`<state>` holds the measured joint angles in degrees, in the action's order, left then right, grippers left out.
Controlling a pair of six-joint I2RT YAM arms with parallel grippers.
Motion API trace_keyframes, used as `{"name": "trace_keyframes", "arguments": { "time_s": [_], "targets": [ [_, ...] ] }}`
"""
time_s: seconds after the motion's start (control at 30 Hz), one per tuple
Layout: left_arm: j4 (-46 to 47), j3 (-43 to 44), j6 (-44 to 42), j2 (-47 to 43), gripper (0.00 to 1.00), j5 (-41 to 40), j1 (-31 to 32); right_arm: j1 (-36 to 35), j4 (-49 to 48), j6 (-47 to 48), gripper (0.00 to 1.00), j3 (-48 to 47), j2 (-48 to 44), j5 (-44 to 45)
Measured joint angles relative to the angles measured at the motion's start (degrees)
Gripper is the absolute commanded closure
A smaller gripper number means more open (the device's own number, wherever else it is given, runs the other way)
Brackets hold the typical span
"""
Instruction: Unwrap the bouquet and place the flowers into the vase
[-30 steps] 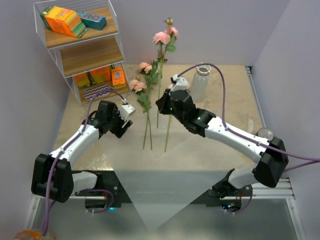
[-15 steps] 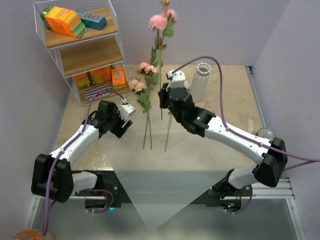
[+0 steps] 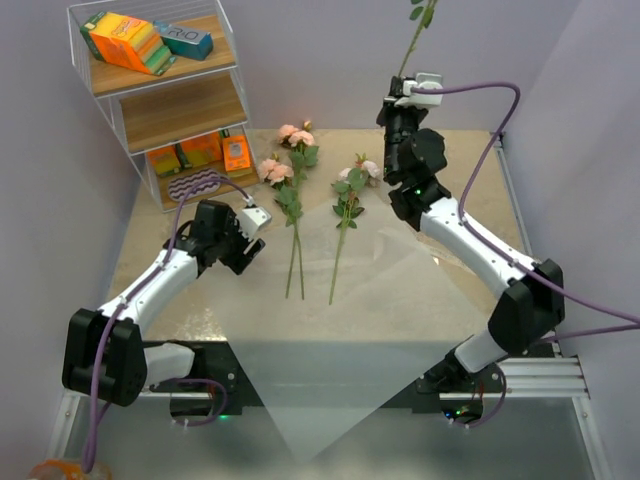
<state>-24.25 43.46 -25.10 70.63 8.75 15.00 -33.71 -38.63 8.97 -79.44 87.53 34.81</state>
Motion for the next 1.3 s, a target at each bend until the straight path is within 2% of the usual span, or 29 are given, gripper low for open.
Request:
{"name": "trace_keyframes", "arguments": {
  "time_s": [0.17,0.4,0.63,1.03,1.3],
  "targets": [
    [1.2,2.3,-0.1,1.2,0.28,0.6,-0.5,7.4,-9.9,1.8,1.0,2.3,7.3,-5.7],
    [3.5,9.1,0.0,7.5,0.28,3.5,-2.0,11.2,-12.0,3.4,1.0,1.6,14.1,-10.9],
    [5.6,10.9,0.0,10.6,0.28,5.9,-2.5,13.4,-12.8,3.8,1.0,1.5,13.3,-14.8],
    [7.6,10.9,0.1,13.0,0.28,8.1,-4.6,14.0,-16.0,4.9,1.0,8.4,10.4,-15.2],
    [8.3,10.9,0.1,13.0,0.29,9.0,-6.4,14.0,-18.4,6.2,1.0,8.7,11.6,-14.7]
  ]
}}
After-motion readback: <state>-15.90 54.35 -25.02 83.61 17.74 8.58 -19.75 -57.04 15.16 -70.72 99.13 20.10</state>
